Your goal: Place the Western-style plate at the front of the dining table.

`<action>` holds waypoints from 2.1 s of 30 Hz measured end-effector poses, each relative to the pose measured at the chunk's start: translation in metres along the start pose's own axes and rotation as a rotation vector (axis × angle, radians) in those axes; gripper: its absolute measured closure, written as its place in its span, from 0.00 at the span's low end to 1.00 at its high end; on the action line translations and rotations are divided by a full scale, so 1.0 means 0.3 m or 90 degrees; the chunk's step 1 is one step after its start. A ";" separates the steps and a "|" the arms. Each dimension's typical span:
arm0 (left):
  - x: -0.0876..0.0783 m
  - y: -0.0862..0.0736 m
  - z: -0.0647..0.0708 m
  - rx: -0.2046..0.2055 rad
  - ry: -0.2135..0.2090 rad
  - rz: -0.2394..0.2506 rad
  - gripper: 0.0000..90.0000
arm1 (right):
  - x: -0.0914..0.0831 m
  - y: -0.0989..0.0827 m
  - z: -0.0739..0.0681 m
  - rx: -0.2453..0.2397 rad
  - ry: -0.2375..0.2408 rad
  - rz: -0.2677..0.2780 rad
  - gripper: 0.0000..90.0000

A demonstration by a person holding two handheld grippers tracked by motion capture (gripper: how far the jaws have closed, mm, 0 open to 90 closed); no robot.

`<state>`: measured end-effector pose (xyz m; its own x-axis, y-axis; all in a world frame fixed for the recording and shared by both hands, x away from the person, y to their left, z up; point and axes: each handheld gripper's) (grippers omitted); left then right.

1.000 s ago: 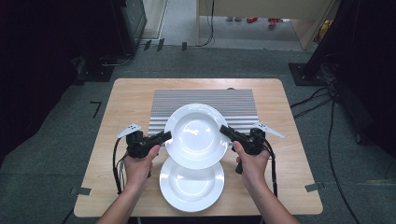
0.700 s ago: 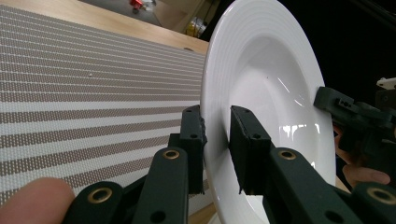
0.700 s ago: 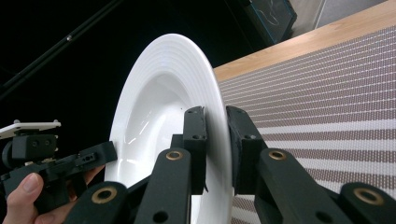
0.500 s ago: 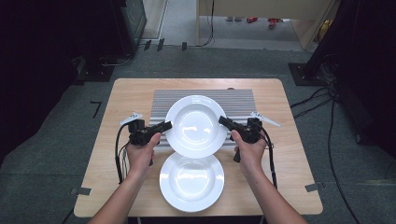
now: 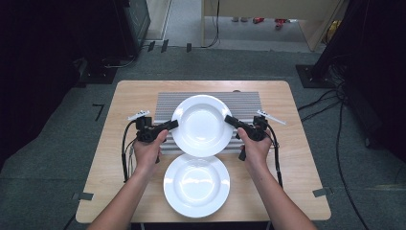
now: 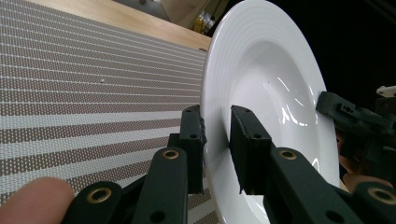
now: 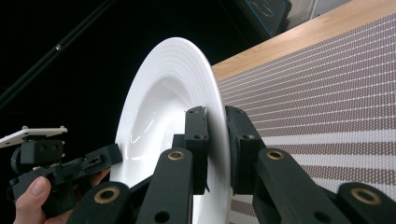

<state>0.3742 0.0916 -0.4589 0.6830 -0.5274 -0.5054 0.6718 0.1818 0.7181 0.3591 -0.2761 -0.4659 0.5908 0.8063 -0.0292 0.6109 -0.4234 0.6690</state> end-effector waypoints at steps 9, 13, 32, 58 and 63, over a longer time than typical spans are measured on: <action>0.052 0.020 -0.013 -0.015 0.005 -0.016 0.85 | 0.027 0.017 0.037 0.012 -0.022 0.001 0.90; 0.079 0.033 -0.013 -0.018 0.008 -0.022 0.85 | 0.032 0.020 0.070 0.037 -0.024 0.013 0.90; 0.197 0.088 -0.037 -0.059 0.025 -0.060 0.84 | 0.096 0.109 0.177 0.103 -0.045 0.016 0.91; 0.378 0.087 -0.076 -0.105 0.054 -0.155 0.84 | 0.124 0.068 0.334 0.171 -0.141 0.030 0.89; 0.384 0.084 -0.078 -0.108 0.052 -0.153 0.84 | 0.125 0.065 0.339 0.167 -0.147 0.027 0.89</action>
<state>0.4764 0.0549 -0.5102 0.5147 -0.5045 -0.6932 0.8506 0.1990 0.4867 0.4468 -0.2961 -0.5294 0.7040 0.6834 -0.1932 0.6800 -0.5702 0.4608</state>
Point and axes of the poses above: each handheld gripper's, and its own axes: x roughly forward along the jaws, y roughly out of its top, z roughly to its right, and after that the axes turned 15 degrees about y, right-handed
